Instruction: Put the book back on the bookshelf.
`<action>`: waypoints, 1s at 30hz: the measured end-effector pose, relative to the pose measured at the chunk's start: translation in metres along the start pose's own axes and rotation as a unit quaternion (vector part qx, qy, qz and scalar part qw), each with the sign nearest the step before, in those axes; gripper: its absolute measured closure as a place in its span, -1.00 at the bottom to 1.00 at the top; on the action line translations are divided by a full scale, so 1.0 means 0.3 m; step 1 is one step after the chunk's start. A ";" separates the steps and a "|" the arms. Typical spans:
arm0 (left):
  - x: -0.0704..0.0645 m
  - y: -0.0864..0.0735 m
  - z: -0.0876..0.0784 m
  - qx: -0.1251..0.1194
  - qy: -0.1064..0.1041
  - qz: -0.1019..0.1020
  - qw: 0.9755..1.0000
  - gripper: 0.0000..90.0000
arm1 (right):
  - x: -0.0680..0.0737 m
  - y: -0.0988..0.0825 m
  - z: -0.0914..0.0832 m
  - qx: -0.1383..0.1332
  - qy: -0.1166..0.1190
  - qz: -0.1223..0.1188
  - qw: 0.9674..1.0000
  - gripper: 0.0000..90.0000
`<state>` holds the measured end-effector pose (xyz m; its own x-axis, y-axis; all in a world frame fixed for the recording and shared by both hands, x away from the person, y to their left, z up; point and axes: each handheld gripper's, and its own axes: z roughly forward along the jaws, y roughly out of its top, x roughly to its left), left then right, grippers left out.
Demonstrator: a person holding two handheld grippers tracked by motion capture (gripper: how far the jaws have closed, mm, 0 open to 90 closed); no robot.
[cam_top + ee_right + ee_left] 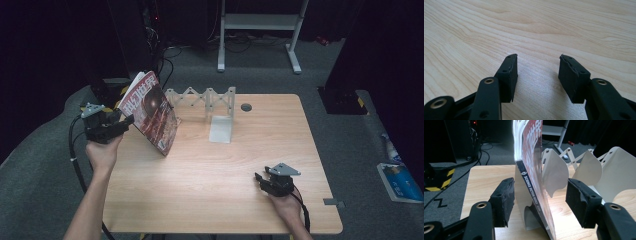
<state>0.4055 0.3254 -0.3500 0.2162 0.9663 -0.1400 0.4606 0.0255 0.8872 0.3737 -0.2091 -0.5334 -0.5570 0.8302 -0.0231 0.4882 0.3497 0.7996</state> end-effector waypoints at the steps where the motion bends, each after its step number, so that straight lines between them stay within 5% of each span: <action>1: -0.001 0.000 -0.003 -0.001 -0.001 -0.001 1.000 -0.11 | 0.000 0.000 0.000 0.000 0.000 0.000 1.000 0.10; 30: 0.012 -0.057 -0.069 -0.011 -0.018 -0.007 1.000 -0.22 | 0.001 0.000 0.000 0.000 0.001 -0.001 1.000 0.10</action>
<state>0.3806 0.3338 -0.3564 0.2417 0.9557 -0.1680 0.4447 0.0448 0.8946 0.3734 -0.2089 -0.5335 -0.5597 0.8283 -0.0239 0.4862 0.3516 0.8000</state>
